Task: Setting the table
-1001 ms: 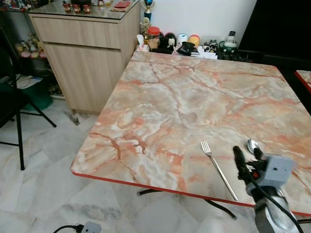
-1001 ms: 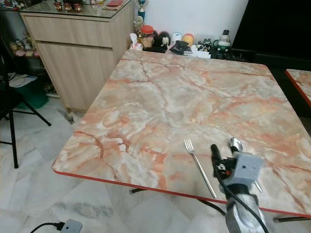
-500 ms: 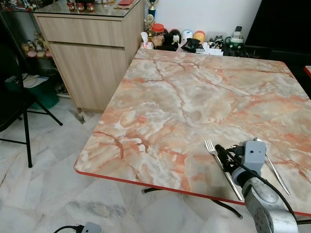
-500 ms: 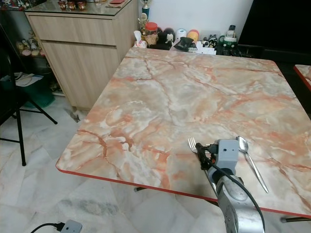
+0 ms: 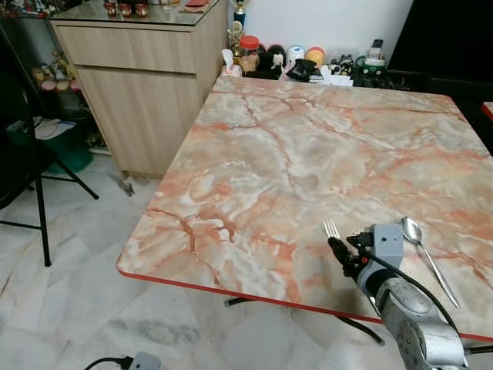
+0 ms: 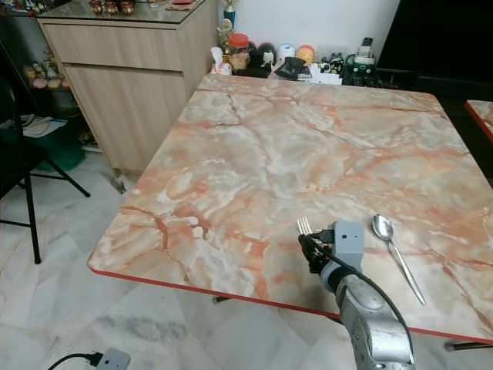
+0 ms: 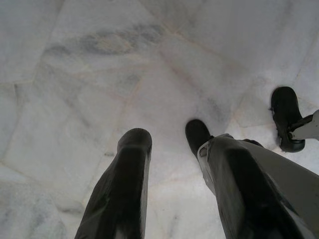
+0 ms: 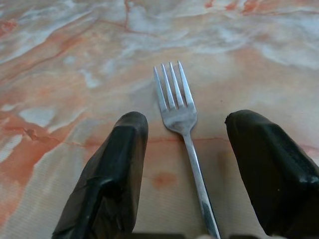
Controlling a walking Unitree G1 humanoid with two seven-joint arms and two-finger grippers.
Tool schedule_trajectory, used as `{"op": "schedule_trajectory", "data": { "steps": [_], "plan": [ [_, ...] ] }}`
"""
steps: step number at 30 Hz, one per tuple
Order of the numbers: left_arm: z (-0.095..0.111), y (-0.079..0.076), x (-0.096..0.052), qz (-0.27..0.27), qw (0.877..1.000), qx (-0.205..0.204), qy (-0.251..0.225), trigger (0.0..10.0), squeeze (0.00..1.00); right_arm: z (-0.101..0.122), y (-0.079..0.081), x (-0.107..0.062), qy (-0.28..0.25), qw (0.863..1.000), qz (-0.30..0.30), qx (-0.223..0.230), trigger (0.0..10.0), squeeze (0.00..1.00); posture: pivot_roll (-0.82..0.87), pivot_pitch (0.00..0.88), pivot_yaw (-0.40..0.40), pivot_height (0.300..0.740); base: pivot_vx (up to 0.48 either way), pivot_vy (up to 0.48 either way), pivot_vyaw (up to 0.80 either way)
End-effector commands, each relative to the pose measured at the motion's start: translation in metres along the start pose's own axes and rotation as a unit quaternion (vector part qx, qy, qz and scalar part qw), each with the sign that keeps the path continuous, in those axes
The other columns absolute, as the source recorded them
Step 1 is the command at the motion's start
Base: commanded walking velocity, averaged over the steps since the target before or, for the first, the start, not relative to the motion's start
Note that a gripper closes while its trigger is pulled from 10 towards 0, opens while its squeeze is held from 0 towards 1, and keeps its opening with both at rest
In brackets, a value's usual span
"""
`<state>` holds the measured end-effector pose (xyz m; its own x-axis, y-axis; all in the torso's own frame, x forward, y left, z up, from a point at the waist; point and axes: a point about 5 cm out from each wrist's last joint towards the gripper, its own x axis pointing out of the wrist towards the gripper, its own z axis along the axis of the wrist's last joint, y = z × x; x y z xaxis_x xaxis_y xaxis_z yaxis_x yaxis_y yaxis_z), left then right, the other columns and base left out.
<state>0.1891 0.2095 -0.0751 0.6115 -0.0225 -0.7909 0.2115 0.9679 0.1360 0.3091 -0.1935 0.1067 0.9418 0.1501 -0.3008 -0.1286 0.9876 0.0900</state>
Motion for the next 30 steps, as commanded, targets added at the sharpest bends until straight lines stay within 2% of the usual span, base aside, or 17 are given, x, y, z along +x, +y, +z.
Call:
{"op": "schedule_trajectory", "data": {
  "steps": [1,9,13,30],
  "plan": [
    [-0.011,0.0,-0.002,-0.001,1.0,0.0,0.021,10.0,0.0,-0.001,-0.003,0.001,0.01,1.0,-0.004,-0.009,10.0,0.0,-0.02,0.126,0.002,0.74,0.0,0.0,0.0],
    [-0.013,0.002,-0.003,0.003,1.0,-0.003,0.023,10.0,0.0,0.003,0.0,0.005,0.004,1.0,0.005,0.006,10.0,0.0,-0.02,0.123,-0.002,0.74,0.0,0.0,0.0],
    [-0.015,0.003,-0.004,0.006,1.0,-0.006,0.025,10.0,0.0,0.005,0.003,0.007,0.007,1.0,0.012,-0.001,10.0,0.0,-0.02,0.113,-0.002,0.74,0.0,0.0,0.0],
    [-0.015,0.003,-0.004,0.003,1.0,-0.008,0.027,10.0,0.0,-0.008,0.002,0.007,0.033,0.999,0.004,-0.01,10.0,0.0,-0.02,0.105,-0.004,0.74,0.0,0.0,0.0]
  ]
}}
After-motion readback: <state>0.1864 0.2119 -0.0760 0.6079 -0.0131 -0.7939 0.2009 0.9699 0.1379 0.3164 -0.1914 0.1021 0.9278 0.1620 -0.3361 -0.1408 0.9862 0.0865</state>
